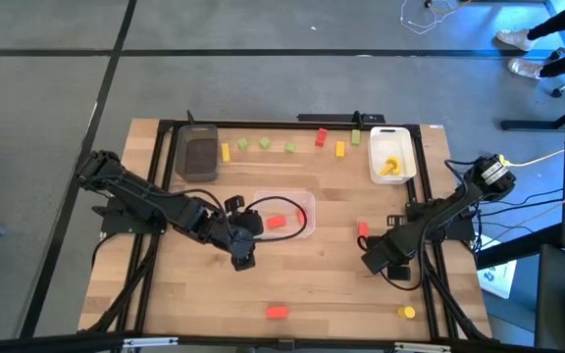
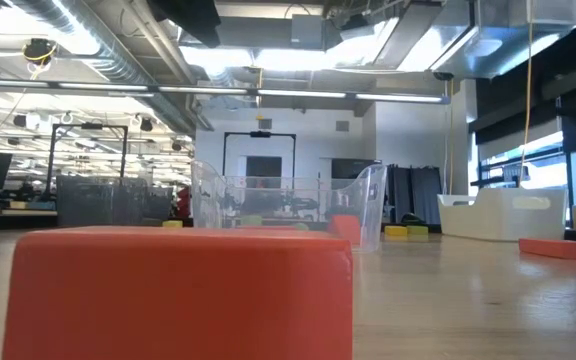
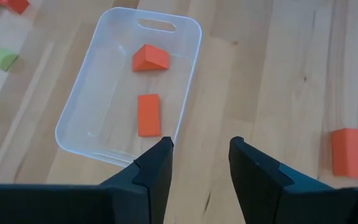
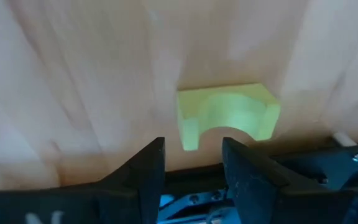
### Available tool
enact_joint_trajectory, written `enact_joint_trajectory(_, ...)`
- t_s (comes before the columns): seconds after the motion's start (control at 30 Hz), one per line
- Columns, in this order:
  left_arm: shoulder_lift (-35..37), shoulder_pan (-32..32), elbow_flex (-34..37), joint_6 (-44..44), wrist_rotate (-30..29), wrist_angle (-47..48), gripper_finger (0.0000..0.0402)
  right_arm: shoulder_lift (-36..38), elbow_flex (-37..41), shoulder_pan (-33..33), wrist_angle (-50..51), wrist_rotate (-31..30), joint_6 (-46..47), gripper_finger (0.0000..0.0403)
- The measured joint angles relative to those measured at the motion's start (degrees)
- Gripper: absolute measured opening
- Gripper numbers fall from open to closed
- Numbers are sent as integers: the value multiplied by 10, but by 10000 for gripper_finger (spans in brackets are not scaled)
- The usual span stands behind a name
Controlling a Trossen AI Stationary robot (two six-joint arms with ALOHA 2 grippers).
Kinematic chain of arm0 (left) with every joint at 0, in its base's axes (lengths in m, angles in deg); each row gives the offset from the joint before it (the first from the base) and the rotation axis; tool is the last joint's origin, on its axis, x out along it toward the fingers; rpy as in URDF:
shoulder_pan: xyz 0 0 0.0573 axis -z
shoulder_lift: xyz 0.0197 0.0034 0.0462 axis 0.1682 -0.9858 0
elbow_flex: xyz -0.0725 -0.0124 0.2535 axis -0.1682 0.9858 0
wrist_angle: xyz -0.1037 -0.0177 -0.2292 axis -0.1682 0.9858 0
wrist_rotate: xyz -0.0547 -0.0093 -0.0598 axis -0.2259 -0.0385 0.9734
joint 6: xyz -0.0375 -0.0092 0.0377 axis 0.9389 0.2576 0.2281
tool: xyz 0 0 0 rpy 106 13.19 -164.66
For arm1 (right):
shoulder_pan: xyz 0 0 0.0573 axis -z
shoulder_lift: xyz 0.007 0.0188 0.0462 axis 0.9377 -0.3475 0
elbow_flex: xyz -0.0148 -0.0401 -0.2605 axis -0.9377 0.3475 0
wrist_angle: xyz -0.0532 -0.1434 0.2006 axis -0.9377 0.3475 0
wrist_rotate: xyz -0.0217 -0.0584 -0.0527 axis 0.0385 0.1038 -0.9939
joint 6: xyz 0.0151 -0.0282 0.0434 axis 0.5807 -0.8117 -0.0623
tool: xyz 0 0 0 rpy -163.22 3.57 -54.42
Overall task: Sort & place blocks by color
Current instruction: Put the green block into the black bin
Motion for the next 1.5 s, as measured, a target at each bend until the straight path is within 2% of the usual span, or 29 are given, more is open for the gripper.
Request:
enact_joint_trajectory(0.63, 0, -1, 0, 3, -3, 0, 145, 3, 97, 0, -118, 17, 19, 160)
enact_joint_trajectory(0.77, 0, -1, 0, 3, -3, 0, 147, 2, 101, 0, -116, 13, 32, 136)
enact_joint_trajectory(0.93, 0, -1, 0, 3, -6, 0, 146, 1, 85, 0, -110, 2, 32, 52)
enact_joint_trajectory(0.97, 0, -1, 0, 3, -6, 0, 146, 1, 81, 0, -109, -2, 33, 46)
enact_joint_trajectory(1.23, 0, -1, 0, -4, -10, 0, 147, -2, 16, 0, -121, -78, 1, 37)
enact_joint_trajectory(1.5, 0, 4, 0, -80, -11, 1, 147, -1, -91, 17, -158, -135, -80, 37)
